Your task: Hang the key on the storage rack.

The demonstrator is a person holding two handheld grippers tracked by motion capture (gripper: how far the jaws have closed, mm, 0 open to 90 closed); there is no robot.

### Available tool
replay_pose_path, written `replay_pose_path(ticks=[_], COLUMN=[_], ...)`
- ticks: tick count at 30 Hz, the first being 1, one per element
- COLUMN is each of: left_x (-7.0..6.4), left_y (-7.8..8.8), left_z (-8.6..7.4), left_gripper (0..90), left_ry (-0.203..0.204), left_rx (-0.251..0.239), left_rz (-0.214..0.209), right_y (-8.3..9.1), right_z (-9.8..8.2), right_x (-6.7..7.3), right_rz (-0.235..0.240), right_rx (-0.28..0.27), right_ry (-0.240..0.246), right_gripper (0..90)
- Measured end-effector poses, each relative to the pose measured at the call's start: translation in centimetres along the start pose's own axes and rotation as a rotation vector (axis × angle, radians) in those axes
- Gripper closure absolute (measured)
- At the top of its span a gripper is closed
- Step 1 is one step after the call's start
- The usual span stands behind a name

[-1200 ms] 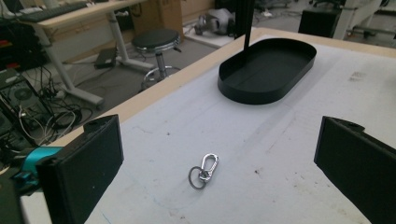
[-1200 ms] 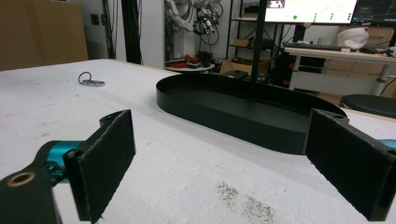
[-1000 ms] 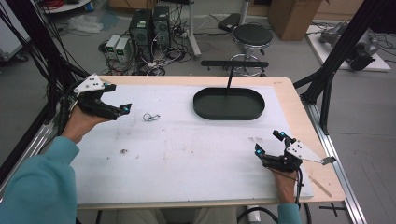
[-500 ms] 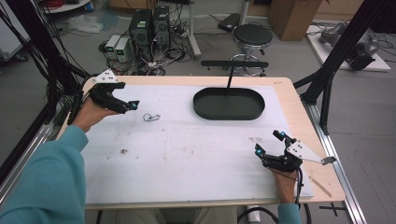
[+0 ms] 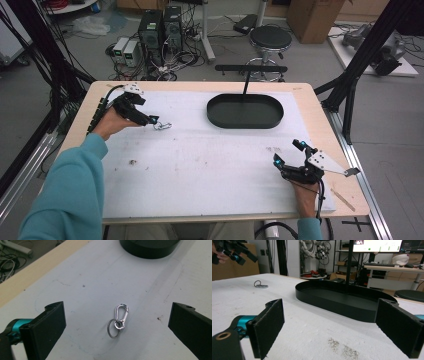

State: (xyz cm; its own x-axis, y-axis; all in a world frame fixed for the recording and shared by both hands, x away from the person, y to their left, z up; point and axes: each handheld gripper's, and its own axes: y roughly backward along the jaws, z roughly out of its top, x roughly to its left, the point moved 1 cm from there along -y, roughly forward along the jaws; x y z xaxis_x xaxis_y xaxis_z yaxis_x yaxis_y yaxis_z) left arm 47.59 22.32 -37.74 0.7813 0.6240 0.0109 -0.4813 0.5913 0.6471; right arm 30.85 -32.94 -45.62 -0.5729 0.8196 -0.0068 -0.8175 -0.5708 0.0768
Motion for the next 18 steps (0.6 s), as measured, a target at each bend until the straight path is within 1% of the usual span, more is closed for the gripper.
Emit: replay_pose_path(ticks=[1,3,4,5,6,7,8,11,15,17,18], left_x=[0.0,0.1,0.2,0.2,0.3,0.3,0.3,0.3,0.3,0.3,0.3], left_y=[-0.2,-0.6,-1.0,-1.0,-1.2,-1.2,-1.4,-2.0,-2.8,-3.1,-3.2], left_z=[-0.1,-0.2,-0.4,-0.4,-0.5,-0.5,-0.7,-0.9,-1.3,-1.4,-1.5], left_gripper=[1.8,1.8,1.7,1.7,1.8,1.8,1.8,1.8,1.8,1.9,3.0], left_ry=[0.006,0.006,0.015,0.015,0.027,0.027,0.038,0.047,0.058,0.068,0.07], left_rx=[0.008,0.022,0.04,0.04,0.05,0.05,0.06,0.091,0.133,0.148,0.149], left_rz=[0.003,-0.006,-0.006,-0.006,-0.009,-0.009,-0.009,-0.016,-0.034,-0.037,-0.046], right_y=[0.0,0.0,0.0,0.0,0.0,0.0,0.0,0.0,0.0,0.0,0.0], right_z=[0.0,0.0,0.0,0.0,0.0,0.0,0.0,0.0,0.0,0.0,0.0], right_x=[0.0,0.0,0.0,0.0,0.0,0.0,0.0,0.0,0.0,0.0,0.0], right_rz=[0.0,0.001,-0.001,-0.001,0.0,0.0,-0.002,0.0,0.0,-0.001,-0.001], right_rx=[0.0,0.0,0.0,0.0,0.0,0.0,0.0,0.001,0.001,0.0,0.0], right_ry=[0.0,0.0,0.003,0.003,0.001,0.001,0.001,0.008,0.007,0.002,0.001], right_gripper=[8.6,8.6,8.6,8.6,8.6,8.6,8.6,8.6,8.6,8.6,8.6])
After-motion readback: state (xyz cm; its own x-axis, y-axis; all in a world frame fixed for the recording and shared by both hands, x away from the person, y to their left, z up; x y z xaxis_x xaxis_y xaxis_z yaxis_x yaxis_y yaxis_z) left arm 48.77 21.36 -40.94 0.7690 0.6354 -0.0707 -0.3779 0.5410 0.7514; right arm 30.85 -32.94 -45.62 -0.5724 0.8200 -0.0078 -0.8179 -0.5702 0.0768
